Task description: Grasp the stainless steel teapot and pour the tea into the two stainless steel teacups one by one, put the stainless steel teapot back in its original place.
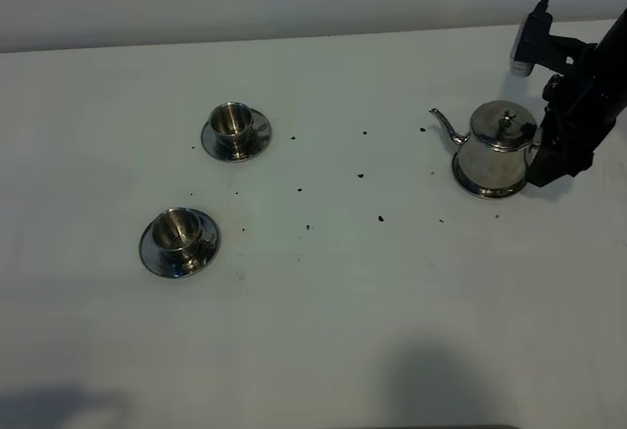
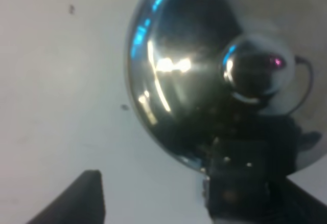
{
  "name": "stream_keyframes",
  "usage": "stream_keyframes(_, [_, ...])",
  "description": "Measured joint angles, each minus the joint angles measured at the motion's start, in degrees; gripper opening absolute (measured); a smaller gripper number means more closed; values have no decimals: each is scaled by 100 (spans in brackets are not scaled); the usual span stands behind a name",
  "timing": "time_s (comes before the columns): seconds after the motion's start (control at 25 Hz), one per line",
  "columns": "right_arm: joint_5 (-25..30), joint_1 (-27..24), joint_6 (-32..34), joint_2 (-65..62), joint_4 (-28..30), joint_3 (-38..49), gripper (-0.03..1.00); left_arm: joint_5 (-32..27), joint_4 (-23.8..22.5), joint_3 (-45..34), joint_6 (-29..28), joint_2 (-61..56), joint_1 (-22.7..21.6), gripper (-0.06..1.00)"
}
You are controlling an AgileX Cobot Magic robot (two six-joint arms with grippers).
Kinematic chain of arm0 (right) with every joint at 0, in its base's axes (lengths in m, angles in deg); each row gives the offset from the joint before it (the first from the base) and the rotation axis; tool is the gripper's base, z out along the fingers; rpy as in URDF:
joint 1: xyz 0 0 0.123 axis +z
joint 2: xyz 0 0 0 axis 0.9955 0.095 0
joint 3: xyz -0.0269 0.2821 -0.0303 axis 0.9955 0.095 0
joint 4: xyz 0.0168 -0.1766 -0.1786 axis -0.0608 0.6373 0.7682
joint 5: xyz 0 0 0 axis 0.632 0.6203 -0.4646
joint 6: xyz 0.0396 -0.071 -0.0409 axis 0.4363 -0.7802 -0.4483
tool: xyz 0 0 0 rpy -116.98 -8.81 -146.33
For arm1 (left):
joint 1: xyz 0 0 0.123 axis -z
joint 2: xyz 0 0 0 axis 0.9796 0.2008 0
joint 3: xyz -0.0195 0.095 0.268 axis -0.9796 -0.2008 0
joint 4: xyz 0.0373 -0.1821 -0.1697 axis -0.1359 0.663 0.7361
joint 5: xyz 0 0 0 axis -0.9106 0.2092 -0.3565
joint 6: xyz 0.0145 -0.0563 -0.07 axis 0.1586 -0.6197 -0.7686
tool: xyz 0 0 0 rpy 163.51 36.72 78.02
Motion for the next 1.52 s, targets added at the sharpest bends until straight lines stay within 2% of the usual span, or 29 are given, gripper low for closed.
stream_keyframes(0.24, [170,0,519,0,-28,1,58,0,0,0,0,0,0,47])
stream_keyframes(0.48, [-320,8,854,0,28,1,58,0,0,0,0,0,0,47])
stream_keyframes(0.8, [-670,218,1453,0,824,1,58,0,0,0,8,0,0,47])
stream_keyframes(1.16, [-829,310,1683,0,1102,1,58,0,0,0,8,0,0,47])
stream_keyframes(1.52, [-840,419,1727,159,1202,1,53,0,0,0,3,0,0,47])
